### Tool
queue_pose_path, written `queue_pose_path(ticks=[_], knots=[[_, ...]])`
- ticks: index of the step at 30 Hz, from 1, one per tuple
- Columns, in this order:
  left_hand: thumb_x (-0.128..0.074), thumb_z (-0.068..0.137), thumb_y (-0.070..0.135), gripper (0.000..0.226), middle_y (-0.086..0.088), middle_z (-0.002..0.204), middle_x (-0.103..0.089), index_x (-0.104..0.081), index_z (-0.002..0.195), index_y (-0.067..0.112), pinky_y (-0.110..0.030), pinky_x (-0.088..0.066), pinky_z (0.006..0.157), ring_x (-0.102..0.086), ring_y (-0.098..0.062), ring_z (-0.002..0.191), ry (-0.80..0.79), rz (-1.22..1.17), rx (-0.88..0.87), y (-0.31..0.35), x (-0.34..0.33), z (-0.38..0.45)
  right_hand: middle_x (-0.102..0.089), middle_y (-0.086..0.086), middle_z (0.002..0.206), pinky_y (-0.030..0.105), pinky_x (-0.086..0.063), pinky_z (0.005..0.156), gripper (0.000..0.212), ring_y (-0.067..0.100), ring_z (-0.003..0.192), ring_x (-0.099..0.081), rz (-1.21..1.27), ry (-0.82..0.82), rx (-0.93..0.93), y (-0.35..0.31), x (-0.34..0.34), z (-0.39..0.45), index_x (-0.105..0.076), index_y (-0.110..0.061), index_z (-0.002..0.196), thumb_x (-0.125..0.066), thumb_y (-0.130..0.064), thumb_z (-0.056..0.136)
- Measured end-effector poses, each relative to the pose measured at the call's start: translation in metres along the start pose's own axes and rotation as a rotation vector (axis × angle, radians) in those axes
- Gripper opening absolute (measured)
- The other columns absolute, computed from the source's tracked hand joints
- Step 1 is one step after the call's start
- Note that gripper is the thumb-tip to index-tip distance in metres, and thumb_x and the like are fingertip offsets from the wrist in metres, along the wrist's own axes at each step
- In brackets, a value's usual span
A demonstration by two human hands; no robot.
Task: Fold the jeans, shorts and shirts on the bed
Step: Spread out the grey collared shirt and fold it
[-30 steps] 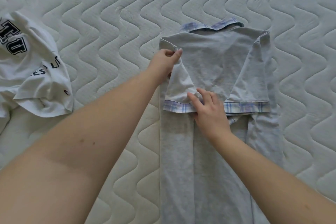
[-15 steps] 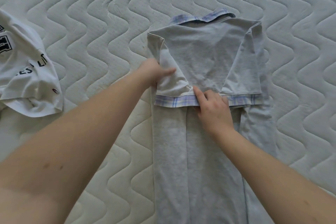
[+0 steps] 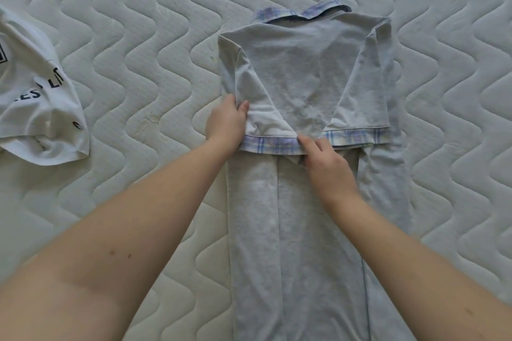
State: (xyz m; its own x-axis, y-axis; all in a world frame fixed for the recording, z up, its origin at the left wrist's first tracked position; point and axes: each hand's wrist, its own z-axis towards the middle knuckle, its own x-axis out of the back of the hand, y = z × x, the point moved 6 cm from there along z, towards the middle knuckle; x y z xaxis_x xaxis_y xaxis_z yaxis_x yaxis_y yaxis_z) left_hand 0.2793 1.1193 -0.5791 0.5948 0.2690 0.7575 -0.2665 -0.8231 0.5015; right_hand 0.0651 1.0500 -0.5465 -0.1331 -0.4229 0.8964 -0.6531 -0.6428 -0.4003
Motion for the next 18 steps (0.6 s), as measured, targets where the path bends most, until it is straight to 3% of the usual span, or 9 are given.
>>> queue_pose_path(ticks=[4,8,11,14,16,18], knots=[[-0.052,0.096,0.039,0.033,-0.011,0.108,-0.063,-0.049,0.116,0.012,-0.042,-0.045,0.082,-0.058,-0.034,0.101,0.071,0.043,-0.019,0.002,0.008,-0.011,-0.056,0.014,0.098,0.033,-0.032,0.056,0.042,0.038,0.073,-0.057,-0.053,-0.016,-0.119,0.008,0.004,-0.009,-0.061,-0.008,0.122,-0.056,0.008,0.084],[-0.060,0.089,0.036,0.061,-0.006,0.141,-0.044,-0.038,0.143,0.020,-0.041,-0.031,0.102,-0.040,-0.028,0.129,0.276,0.385,-0.387,0.025,0.014,-0.032,-0.062,0.014,0.088,0.037,-0.049,0.059,0.032,0.034,0.074,-0.060,-0.016,0.216,0.046,-0.012,0.027,-0.009,-0.067,-0.003,0.110,-0.066,0.003,0.078],[-0.047,0.096,0.030,0.059,-0.004,0.159,-0.026,-0.030,0.151,0.018,-0.037,-0.012,0.118,-0.019,-0.022,0.148,0.227,0.375,-0.496,0.034,-0.003,-0.035,-0.064,0.016,0.114,0.043,-0.051,0.086,0.045,0.034,0.099,-0.062,-0.039,0.253,0.093,-0.028,0.021,-0.001,-0.061,-0.003,0.127,-0.062,-0.005,0.081],[-0.033,0.102,0.038,0.061,0.000,0.164,-0.006,-0.011,0.156,0.019,-0.032,0.003,0.120,-0.002,-0.016,0.151,0.108,0.446,-0.470,0.026,-0.032,-0.035,-0.040,0.011,0.152,0.042,-0.027,0.115,0.058,0.026,0.140,-0.038,-0.136,0.098,0.069,-0.029,-0.008,0.002,-0.040,-0.006,0.147,-0.053,-0.021,0.092],[-0.026,0.102,0.045,0.064,0.003,0.164,0.004,0.000,0.156,0.023,-0.033,0.006,0.121,0.005,-0.014,0.151,0.022,0.490,-0.426,0.013,-0.050,-0.035,-0.010,0.006,0.163,0.035,-0.005,0.122,0.065,0.020,0.150,-0.009,-0.198,-0.126,0.081,-0.019,-0.037,-0.005,-0.014,-0.010,0.155,-0.040,-0.033,0.100],[-0.023,0.102,0.045,0.064,0.004,0.164,0.006,0.004,0.155,0.024,-0.035,0.005,0.121,0.006,-0.014,0.150,0.024,0.524,-0.404,0.008,-0.058,-0.034,0.015,0.003,0.162,0.032,0.010,0.120,0.070,0.016,0.150,0.012,-0.289,-0.241,0.071,-0.005,-0.056,-0.015,0.011,-0.014,0.153,-0.026,-0.044,0.102]])
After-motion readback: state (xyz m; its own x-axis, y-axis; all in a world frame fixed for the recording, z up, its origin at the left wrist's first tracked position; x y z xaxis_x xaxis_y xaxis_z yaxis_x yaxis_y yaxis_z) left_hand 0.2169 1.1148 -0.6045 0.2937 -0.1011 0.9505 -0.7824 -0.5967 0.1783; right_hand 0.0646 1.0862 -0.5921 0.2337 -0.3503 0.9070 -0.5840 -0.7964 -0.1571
